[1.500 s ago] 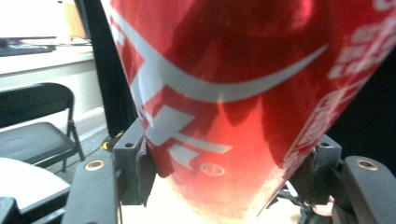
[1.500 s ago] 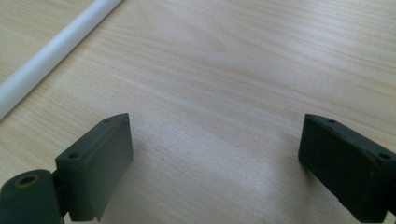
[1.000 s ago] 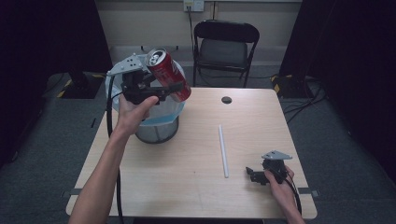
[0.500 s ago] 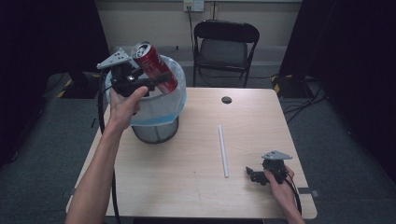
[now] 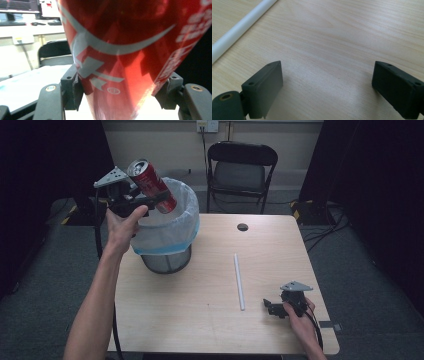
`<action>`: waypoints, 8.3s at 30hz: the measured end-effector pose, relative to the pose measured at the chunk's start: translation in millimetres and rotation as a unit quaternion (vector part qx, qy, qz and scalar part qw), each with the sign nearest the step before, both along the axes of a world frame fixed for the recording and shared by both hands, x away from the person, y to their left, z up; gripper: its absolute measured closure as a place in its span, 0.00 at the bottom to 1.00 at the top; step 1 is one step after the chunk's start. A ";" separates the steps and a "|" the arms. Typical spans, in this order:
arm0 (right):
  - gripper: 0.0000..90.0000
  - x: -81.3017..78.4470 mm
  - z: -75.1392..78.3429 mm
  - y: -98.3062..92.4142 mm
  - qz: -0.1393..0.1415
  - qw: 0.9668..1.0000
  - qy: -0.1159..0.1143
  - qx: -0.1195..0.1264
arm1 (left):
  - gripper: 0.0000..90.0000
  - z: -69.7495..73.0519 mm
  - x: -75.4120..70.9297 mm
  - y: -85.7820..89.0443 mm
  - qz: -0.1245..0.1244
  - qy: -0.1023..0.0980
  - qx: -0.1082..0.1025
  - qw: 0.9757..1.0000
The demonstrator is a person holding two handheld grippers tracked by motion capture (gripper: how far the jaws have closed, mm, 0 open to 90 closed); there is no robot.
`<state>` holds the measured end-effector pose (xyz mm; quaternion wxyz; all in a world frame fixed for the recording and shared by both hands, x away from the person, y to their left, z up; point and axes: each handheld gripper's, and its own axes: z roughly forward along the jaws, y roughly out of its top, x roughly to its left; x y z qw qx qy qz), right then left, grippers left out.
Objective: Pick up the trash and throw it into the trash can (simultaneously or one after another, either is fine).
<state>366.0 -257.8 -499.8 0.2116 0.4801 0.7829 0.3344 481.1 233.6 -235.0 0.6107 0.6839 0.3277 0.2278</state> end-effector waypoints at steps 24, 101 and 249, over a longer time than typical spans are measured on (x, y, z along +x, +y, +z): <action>0.10 0.1 0.0 0.2 0.000 1.000 0.000 0.000 | 0.24 2.2 -3.5 7.3 0.006 0.013 0.000 1.000; 0.10 -0.2 0.0 0.0 0.001 1.000 0.000 -0.001 | 0.27 -257.4 -71.2 -224.3 -0.162 0.208 0.168 0.950; 0.10 -0.3 0.0 0.0 0.001 1.000 0.000 0.000 | 0.89 -70.9 -72.2 -112.7 -0.184 0.031 0.052 0.981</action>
